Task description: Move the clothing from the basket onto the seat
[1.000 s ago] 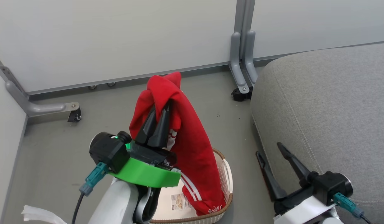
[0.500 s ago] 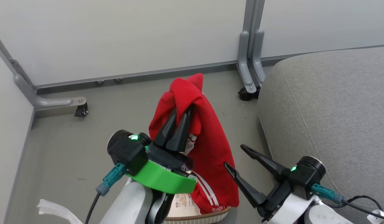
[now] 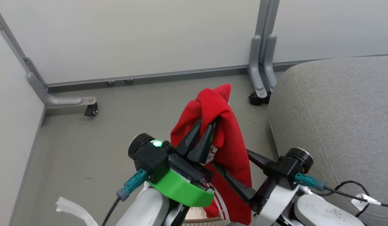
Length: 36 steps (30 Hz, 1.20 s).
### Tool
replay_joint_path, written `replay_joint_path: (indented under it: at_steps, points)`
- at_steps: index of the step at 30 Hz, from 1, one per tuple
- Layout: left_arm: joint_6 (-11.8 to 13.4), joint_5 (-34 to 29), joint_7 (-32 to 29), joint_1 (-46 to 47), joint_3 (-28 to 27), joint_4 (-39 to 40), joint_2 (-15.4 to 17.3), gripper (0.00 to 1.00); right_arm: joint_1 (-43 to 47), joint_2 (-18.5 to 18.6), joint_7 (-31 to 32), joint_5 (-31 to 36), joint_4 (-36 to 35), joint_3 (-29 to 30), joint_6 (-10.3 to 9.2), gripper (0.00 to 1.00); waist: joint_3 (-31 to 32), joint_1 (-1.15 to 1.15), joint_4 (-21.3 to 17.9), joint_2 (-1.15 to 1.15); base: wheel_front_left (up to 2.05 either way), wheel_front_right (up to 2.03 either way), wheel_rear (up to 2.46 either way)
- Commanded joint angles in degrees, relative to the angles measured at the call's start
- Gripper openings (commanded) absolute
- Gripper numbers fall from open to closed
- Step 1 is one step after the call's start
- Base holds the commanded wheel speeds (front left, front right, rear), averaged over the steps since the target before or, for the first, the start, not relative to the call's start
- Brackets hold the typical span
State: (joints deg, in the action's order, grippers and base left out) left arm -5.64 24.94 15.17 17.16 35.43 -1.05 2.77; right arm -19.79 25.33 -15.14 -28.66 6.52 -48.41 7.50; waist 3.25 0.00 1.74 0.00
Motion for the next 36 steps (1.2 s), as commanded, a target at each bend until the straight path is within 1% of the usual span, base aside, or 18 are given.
replay_joint_path:
  at_steps: [1,7,11,12,13,14,15,20,36]
  points:
    - [-0.38,0.19,-0.02,1.17,0.39,-0.19,0.20,0.00,-0.96,-0.56,-0.01,-0.14,0.82,-0.49,-0.02,1.00,0.07,0.00,0.15,0.00,0.00,0.00,0.00]
    - [-0.52,0.57,-0.03,1.47,2.46,-0.35,0.20,0.00,-2.93,-3.69,-0.01,1.81,6.48,-0.48,-0.01,1.00,0.28,0.00,0.36,0.00,0.00,0.00,0.00]
    - [-0.58,0.80,-0.02,1.39,2.86,-0.62,0.20,0.00,-2.87,-5.76,-0.01,2.18,9.35,0.13,-0.02,1.00,0.59,0.00,0.42,0.00,0.00,0.00,0.00]
    - [-0.59,0.83,-0.03,1.31,2.79,-0.75,0.20,0.00,-2.74,-6.22,-0.01,1.95,9.67,0.06,-0.01,0.97,0.65,0.00,0.41,0.00,0.00,0.00,0.00]
    - [-0.60,0.84,-0.03,1.23,2.70,-0.85,0.20,0.00,-2.54,-6.43,-0.01,1.54,10.12,0.09,-0.02,0.75,0.71,0.00,0.38,0.00,0.00,0.00,0.00]
    - [-0.62,0.83,-0.03,1.10,2.56,-0.97,0.20,0.00,-2.29,-6.61,-0.01,1.16,10.85,0.26,-0.02,0.35,0.81,0.00,0.33,0.00,0.00,0.00,0.00]
    - [-0.63,0.83,-0.03,1.00,2.44,-1.03,0.20,0.00,-2.28,-6.80,-0.01,1.06,11.15,0.34,-0.02,0.00,0.85,0.00,0.27,0.00,0.00,0.00,0.00]
    - [-0.58,0.83,-0.02,0.54,1.87,-1.18,0.20,0.00,-2.15,-7.20,-0.01,0.38,11.32,0.53,-0.02,0.00,0.90,0.00,-0.13,0.00,0.00,0.00,0.00]
    - [-0.85,1.07,-0.03,-0.37,0.87,-2.14,0.21,0.00,-0.25,-7.08,-0.01,0.15,8.12,2.65,-0.02,0.00,1.12,0.00,-0.63,0.00,0.00,0.00,0.00]
